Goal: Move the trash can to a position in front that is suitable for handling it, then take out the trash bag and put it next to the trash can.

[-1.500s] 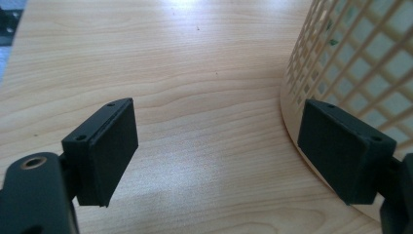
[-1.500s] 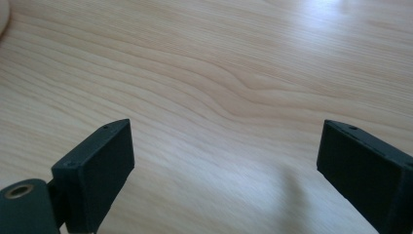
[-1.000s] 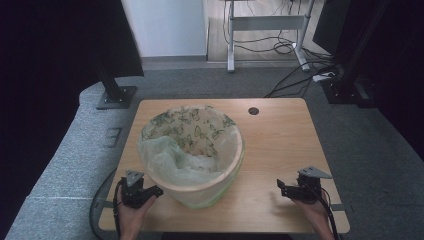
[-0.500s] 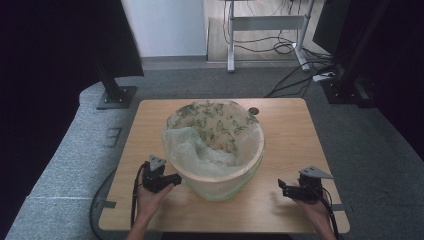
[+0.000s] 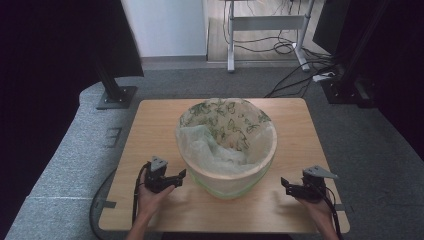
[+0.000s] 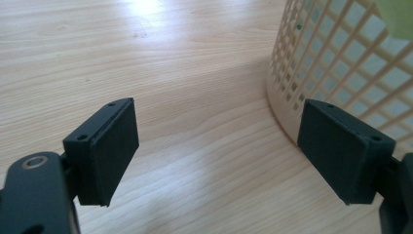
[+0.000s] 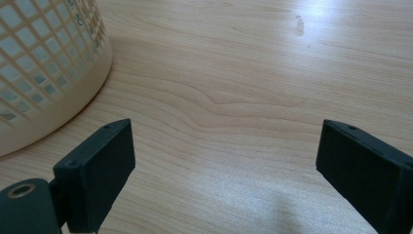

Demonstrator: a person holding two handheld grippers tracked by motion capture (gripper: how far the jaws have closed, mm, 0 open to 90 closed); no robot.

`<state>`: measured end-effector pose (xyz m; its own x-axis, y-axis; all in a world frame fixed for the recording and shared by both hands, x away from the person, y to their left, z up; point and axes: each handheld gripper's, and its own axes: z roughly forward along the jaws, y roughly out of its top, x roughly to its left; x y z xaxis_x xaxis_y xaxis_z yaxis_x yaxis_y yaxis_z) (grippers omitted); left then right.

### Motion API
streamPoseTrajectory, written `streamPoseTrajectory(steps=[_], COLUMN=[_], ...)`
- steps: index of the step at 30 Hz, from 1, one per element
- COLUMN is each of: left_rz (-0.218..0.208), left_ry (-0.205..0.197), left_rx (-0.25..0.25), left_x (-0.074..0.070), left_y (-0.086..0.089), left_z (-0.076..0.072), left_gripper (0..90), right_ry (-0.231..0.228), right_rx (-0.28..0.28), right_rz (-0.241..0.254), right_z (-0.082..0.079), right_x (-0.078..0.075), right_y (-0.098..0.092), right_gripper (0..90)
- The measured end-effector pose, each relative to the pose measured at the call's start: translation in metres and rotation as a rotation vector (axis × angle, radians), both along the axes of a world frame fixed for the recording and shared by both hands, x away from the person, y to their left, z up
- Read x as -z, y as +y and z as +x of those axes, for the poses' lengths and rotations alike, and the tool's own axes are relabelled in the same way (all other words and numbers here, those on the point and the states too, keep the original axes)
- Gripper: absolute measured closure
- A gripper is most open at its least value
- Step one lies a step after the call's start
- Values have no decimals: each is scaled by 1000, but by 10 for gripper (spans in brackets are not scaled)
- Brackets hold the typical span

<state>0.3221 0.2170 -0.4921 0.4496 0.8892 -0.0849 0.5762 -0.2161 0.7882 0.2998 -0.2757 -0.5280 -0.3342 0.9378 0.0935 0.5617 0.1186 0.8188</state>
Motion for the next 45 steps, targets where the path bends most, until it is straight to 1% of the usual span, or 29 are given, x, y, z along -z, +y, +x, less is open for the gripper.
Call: streamPoseTrajectory(steps=[1, 2, 3, 4, 5, 8, 11, 12, 13, 15, 16, 19, 20, 22, 26, 27, 29, 31, 33, 35, 39, 40, 41, 42, 43, 44, 45], left_rz=[0, -31, -31, -48, -67, -86, -129, -136, -136, -141, -143, -176, -194, -211, -217, -217, -219, -214, -195, -177, -157, -157, -157, -157, -145, -145, -140], left_ry=[0, -15, -15, -24, -35, -63, -98, -110, -110, -137, -148, -182, -192, -203, -221, -225, -238, -244, -246, -226, -199, -199, -188, -188, -175, -175, -167], left_rx=[0, 7, 7, 14, 23, 46, 63, 73, 73, 97, 108, 157, 175, 209, 256, 265, 305, 353, 391, 431, 473, 473, 496, 496, 505, 505, 504], left_x=[0, -4, -4, -7, -11, -25, -45, -52, -52, -70, -76, -100, -108, -123, -146, -150, -158, -165, -170, -173, -173, -173, -172, -172, -171, -171, -170], left_y=[0, 6, 6, 8, 10, 18, 29, 31, 31, 35, 36, 40, 40, 38, 30, 28, 22, 16, 9, -2, -14, -14, -18, -18, -21, -21, -22], left_z=[0, -1, -1, -1, -1, -2, -4, -4, -4, -4, -4, -3, -3, -2, 3, 4, 5, 4, 3, 3, 5, 5, 8, 8, 11, 11, 13], left_gripper=[152, 150, 149, 149, 149, 150, 151, 151, 151, 152, 152, 151, 151, 151, 153, 155, 157, 157, 157, 155, 150, 150, 151, 154, 160, 167, 167], right_ry=[0, -2, -5, -5, -5, 1, 0, 1, 1, 2, 3, 5, 5, 3, 8, 9, 7, 2, 4, 2, 3, 3, 1, 1, 2, 2, 1], right_rx=[0, 0, 0, 0, 1, -9, -10, -11, -13, -14, -14, -17, -17, -18, -24, -28, -31, -30, -29, -21, -25, -25, -26, -26, -25, -25, -23], right_rz=[0, 7, 10, 10, 11, 7, 8, 7, 7, 8, 6, 2, 2, 2, -2, -3, -6, -7, -5, 0, -5, -5, -6, -5, -5, -5, -5], right_z=[0, 0, 0, 0, 0, -1, 0, 0, 0, 0, 0, 0, 0, 0, 0, 0, 0, 0, -1, 0, -1, -1, -1, -1, -1, -1, 0], right_x=[0, 0, 0, 0, -1, 0, 0, 0, 0, 0, 1, 0, 0, 0, 1, 1, 1, 0, 0, 0, -1, -1, -1, -1, -1, -1, 0], right_y=[0, -1, -1, -1, -1, 0, 0, 0, 0, 0, 1, 2, 2, 3, 4, 4, 4, 4, 2, 2, 3, 3, 3, 3, 3, 3, 3], right_gripper=[73, 74, 76, 76, 77, 78, 79, 80, 81, 81, 82, 84, 84, 86, 87, 87, 88, 90, 91, 93, 94, 94, 94, 95, 96, 96, 96])
